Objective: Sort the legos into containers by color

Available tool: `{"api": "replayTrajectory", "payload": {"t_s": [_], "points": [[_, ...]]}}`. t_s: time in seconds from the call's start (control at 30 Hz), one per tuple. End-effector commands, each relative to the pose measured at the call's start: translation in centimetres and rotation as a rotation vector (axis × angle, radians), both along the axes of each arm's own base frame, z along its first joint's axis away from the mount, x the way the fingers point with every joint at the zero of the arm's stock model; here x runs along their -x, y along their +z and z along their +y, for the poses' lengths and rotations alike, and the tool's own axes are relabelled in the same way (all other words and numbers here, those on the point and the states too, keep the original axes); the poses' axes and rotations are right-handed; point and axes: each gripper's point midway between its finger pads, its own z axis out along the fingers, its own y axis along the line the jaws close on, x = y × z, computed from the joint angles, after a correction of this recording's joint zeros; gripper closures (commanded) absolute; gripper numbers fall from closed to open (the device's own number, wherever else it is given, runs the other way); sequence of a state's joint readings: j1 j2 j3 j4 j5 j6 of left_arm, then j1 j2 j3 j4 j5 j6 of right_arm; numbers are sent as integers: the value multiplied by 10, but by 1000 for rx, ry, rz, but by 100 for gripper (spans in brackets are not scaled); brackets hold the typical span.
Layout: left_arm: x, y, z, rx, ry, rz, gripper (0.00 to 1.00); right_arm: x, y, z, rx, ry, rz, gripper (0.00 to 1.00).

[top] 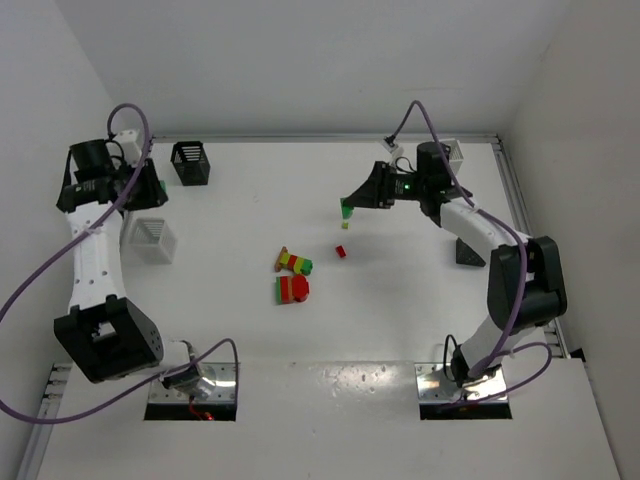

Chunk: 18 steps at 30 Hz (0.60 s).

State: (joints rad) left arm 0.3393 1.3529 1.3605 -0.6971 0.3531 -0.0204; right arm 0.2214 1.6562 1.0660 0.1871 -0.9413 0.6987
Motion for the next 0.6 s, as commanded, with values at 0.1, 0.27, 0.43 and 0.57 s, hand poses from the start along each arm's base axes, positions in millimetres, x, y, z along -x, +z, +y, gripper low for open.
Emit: {"api": "replayTrajectory", "payload": {"t_s": [0.1,0.27,0.43,0.57], "points": [[61,-54,74,-183,-31,285,100,1,-11,1,236,77,-125,100],[78,-74,101,-145,-21,345,100,0,-11,13,348,109,-186,100],[76,-84,108,-134,-36,376,100,0,-17,22,398,109,-217,100],[69,-86,104,-93,-85,384,100,5,-22,27,413,132,-230,100]]}}
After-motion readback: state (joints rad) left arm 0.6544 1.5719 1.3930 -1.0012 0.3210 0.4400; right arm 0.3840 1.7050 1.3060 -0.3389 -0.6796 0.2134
